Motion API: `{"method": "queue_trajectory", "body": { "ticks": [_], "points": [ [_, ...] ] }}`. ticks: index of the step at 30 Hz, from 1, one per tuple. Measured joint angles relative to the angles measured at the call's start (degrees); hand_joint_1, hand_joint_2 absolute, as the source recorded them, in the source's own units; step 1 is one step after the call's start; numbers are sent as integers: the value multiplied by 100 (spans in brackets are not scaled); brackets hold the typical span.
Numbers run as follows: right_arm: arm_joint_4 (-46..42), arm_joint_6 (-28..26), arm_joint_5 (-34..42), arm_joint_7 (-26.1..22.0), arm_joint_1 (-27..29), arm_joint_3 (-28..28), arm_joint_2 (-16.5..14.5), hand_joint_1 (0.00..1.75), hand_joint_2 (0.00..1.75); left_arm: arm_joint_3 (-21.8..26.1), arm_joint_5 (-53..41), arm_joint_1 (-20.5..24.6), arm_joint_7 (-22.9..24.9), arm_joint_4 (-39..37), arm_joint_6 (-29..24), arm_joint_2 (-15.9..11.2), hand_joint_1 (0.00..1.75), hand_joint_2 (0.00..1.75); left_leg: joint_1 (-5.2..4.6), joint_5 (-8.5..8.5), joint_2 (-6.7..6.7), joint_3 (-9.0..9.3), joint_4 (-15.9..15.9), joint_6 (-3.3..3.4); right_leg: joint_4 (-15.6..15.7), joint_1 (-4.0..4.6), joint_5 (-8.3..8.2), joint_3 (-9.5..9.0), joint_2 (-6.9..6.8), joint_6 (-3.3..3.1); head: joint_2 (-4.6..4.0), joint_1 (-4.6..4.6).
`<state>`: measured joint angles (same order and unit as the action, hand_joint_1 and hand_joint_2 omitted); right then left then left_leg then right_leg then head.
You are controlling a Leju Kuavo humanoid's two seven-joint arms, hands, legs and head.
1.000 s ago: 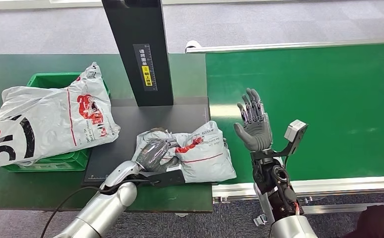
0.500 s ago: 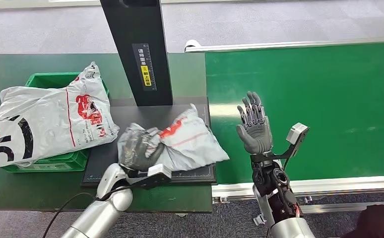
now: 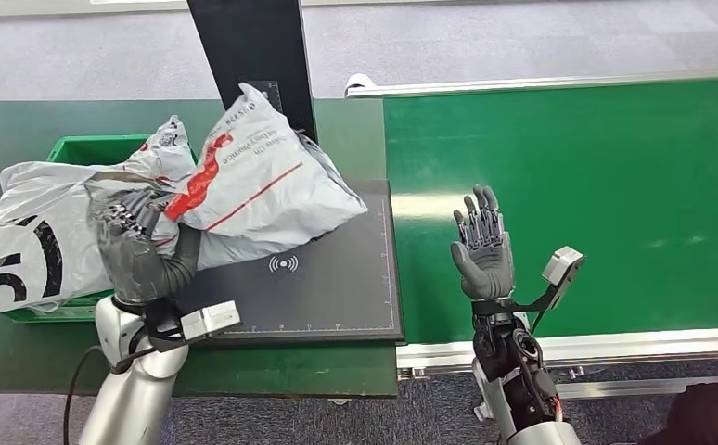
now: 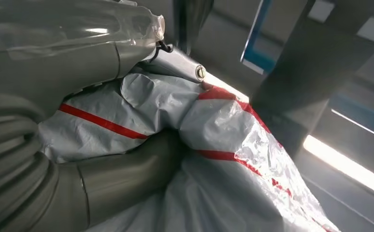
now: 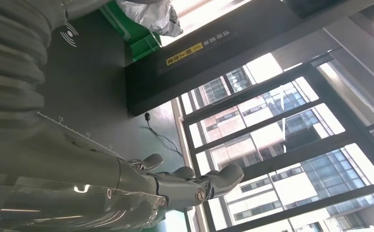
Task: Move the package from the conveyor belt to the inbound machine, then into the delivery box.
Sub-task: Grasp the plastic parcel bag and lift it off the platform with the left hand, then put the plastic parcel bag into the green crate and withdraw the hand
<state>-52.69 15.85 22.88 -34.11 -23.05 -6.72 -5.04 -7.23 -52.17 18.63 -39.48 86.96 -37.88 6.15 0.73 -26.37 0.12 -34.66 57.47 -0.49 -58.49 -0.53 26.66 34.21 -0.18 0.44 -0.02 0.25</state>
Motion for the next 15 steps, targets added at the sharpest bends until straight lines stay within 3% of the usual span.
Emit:
{"method": "queue_trajectory", "body": {
  "ticks": [3,6,10,15],
  "points": [
    [-69,-46,17,18,32,-7,17,0,175,626,-1081,418,318,-149,0,116,175,175,0,2,-1,2,0,0,-1,1,-1,-1,0,-1,0,-2],
    [-97,-62,28,47,35,-33,33,0,175,1127,-2345,1030,1452,-755,0,44,175,175,2,7,1,4,0,-4,-4,2,-4,-1,1,-4,1,0],
    [-98,-76,32,68,17,-91,36,0,175,1434,-3182,2003,3056,-2179,0,-445,175,175,5,12,15,3,-1,-8,-9,6,-11,3,13,-13,0,0],
    [-94,-79,-10,75,-69,-167,26,0,175,1501,-3364,3017,4225,-4210,59,-1090,175,175,7,12,22,1,-1,-9,-10,8,-11,6,18,-13,0,1]
  ]
}}
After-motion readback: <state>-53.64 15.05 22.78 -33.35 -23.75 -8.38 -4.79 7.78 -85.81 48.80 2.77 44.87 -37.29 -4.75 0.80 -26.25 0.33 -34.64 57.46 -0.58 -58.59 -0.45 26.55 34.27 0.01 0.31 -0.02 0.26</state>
